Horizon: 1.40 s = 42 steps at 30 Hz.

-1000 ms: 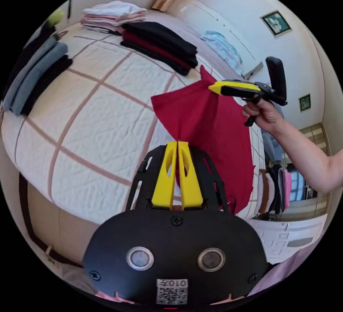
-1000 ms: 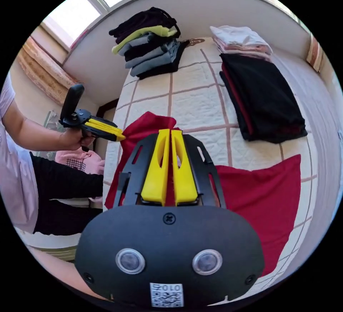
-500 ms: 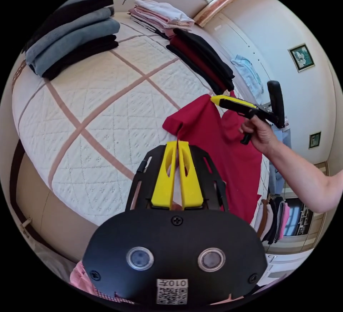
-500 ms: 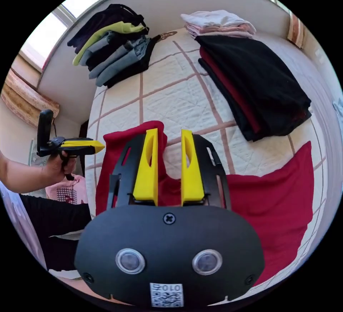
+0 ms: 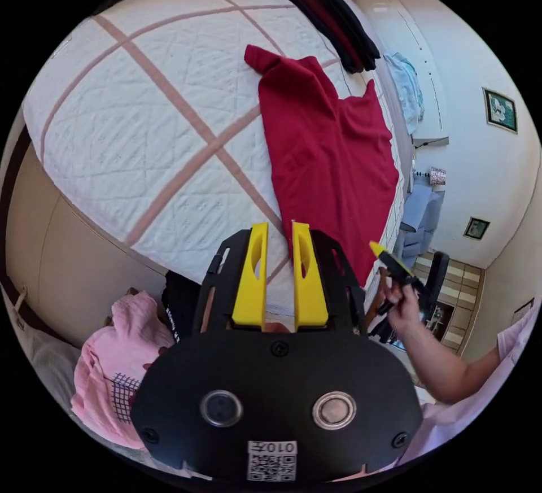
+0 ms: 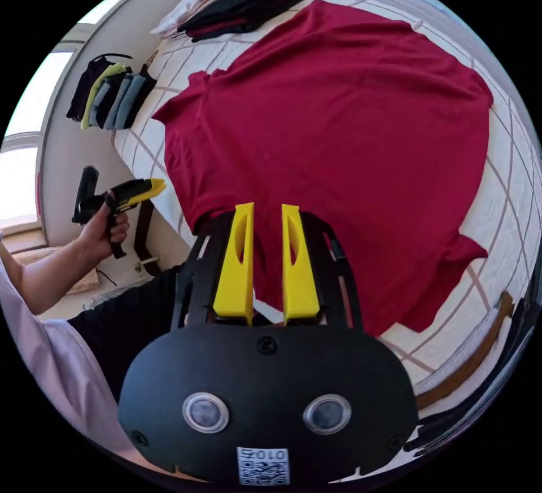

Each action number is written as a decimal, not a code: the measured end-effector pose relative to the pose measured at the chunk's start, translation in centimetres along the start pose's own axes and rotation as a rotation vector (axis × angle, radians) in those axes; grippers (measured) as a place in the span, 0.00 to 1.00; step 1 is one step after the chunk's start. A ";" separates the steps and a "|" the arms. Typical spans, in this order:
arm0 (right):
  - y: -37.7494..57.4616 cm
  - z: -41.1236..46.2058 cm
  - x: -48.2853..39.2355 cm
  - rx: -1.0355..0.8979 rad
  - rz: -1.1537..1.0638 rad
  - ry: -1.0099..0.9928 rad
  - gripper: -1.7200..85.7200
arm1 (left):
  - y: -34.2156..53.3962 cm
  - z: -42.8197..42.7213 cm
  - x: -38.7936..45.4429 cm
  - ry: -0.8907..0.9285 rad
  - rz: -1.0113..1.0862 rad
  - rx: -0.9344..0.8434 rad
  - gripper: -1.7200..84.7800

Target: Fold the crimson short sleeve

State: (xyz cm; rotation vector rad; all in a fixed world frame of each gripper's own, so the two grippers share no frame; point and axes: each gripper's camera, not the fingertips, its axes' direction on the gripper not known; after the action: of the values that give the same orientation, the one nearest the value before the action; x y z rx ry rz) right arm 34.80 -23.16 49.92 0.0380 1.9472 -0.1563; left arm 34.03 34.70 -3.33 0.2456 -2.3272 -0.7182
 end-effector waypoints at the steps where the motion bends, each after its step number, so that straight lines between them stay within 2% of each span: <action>1: 2.6 1.5 -0.3 -0.060 0.003 0.031 0.11 | -0.1 0.5 0.3 -0.001 -0.005 -0.011 0.08; 6: 7.4 6.7 -2.7 -0.149 -0.096 0.150 0.13 | 0.0 3.7 2.3 -0.028 -0.040 -0.080 0.07; 14: 7.4 14.2 -5.4 -0.109 -0.281 0.331 0.14 | 0.8 5.6 5.2 -0.049 -0.012 -0.097 0.03; 20: 8.8 15.9 -2.6 -0.068 -0.216 0.225 0.08 | 1.3 5.7 6.7 -0.050 0.030 -0.104 0.02; 27: 13.9 20.0 -2.6 -0.042 -0.290 0.209 0.06 | 4.2 5.1 8.5 -0.093 0.062 -0.087 0.02; 33: 14.4 26.4 -0.9 -0.057 -0.190 0.154 0.07 | 4.3 8.0 9.6 -0.173 0.068 -0.089 0.02; 36: 15.7 27.9 0.9 -0.015 -0.096 0.048 0.07 | 3.8 8.4 9.9 -0.120 0.045 -0.120 0.02; 39: 19.4 27.0 4.3 0.141 0.115 -0.096 0.09 | 4.3 6.5 12.0 -0.108 0.170 -0.131 0.03; 42: 24.7 25.7 8.1 0.368 0.381 -0.028 0.11 | 5.0 4.1 16.5 -0.228 0.379 -0.134 0.05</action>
State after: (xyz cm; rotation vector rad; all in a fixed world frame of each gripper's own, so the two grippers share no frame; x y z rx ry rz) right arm 57.93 -2.37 30.82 0.6406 1.8247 -0.2569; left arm 19.04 34.68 6.13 -0.3463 -2.4255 -0.7340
